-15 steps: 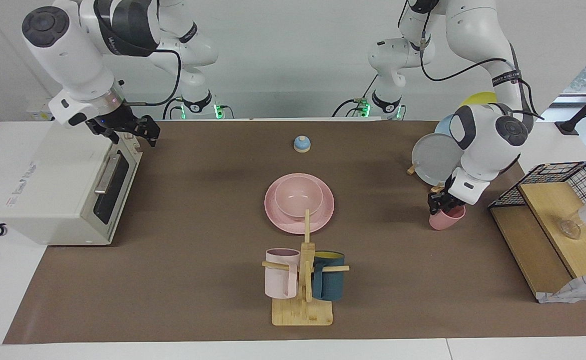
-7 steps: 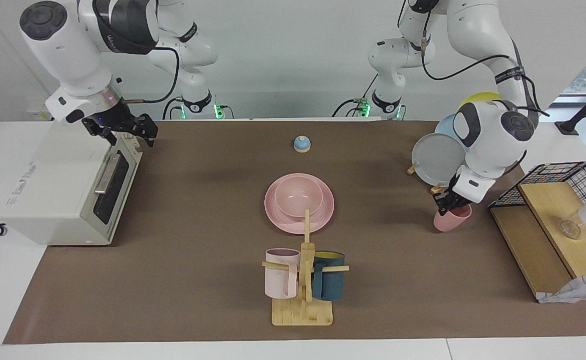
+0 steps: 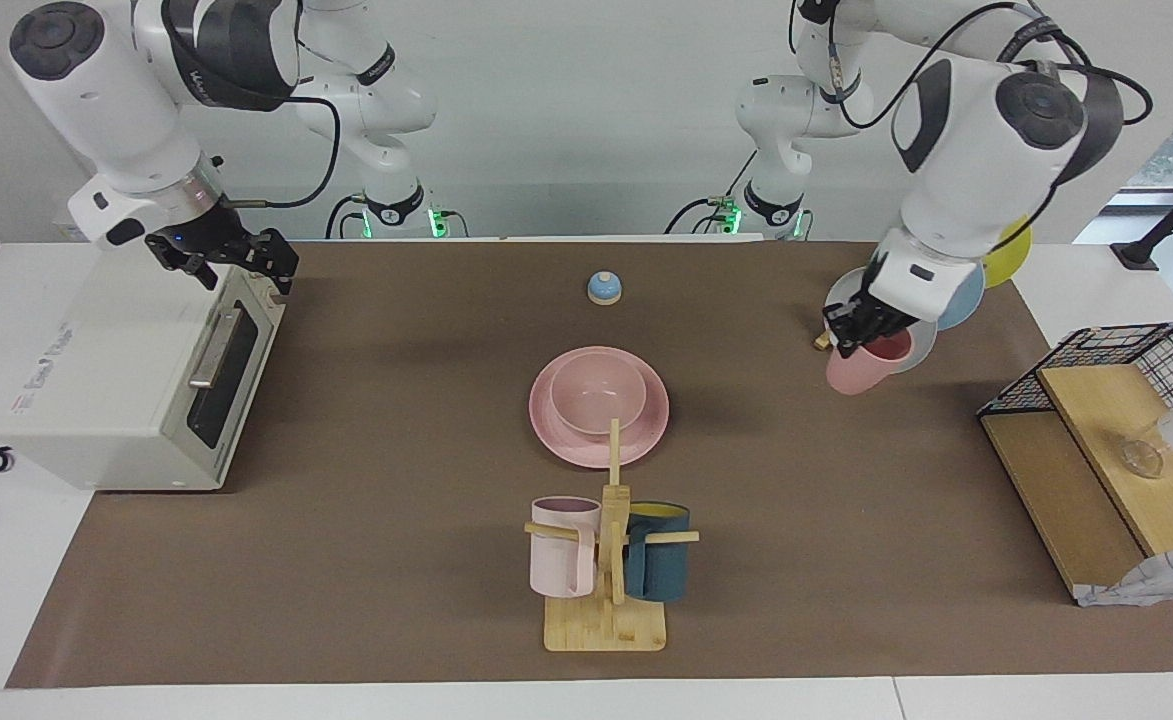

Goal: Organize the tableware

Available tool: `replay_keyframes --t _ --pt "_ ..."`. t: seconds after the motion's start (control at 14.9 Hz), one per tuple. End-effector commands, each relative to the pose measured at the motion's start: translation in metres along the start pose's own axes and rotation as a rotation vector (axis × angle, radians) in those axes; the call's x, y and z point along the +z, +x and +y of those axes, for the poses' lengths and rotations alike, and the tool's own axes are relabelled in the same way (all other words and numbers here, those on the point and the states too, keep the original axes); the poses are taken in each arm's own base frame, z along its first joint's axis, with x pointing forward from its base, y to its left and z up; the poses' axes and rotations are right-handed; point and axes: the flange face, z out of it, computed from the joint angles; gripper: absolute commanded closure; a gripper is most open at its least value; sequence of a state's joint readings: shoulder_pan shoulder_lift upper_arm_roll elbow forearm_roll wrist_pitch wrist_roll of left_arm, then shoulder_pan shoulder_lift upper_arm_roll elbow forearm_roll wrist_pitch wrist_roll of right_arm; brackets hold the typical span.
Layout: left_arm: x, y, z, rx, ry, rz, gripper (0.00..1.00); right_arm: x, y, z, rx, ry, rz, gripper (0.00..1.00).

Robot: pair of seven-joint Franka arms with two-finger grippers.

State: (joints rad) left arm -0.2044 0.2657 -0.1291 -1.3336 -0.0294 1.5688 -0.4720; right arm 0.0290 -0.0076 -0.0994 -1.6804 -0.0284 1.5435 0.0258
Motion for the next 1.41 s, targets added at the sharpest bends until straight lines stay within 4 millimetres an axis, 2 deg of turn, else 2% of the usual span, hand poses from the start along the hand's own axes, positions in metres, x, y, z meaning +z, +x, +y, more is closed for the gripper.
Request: replay_keyframes --t 0.0,0.2,0.4,0.47,0.74,1.14,1.34 --pt "0.009 -0.025 0.082 -0.066 -0.003 -0.009 1.0 0.0 -0.002 0.008 -0.012 0.007 0.009 0.0" --pt "0.018 -0.073 0.164 -0.122 -0.068 0.023 1.0 -0.003 -0.002 0.003 -0.024 0.004 0.016 0.0" --pt "0.053 -0.097 0.208 -0.142 -0.066 0.023 1.0 -0.007 -0.001 -0.003 -0.034 0.003 0.007 0.0" --pt "0.061 -0.103 0.218 -0.152 -0.075 0.036 1.0 -0.008 -0.002 -0.003 -0.036 0.003 0.002 0.0" --pt "0.108 -0.107 0.242 -0.17 -0.035 0.033 1.0 -0.009 -0.005 -0.003 -0.031 0.007 0.0 0.0" --pt "0.14 -0.101 0.249 -0.168 -0.025 0.028 1.0 -0.006 -0.005 -0.002 -0.027 0.006 -0.004 0.0" --pt "0.156 -0.1 0.246 -0.178 -0.019 0.023 1.0 -0.006 -0.005 -0.002 -0.027 0.007 -0.004 0.0"
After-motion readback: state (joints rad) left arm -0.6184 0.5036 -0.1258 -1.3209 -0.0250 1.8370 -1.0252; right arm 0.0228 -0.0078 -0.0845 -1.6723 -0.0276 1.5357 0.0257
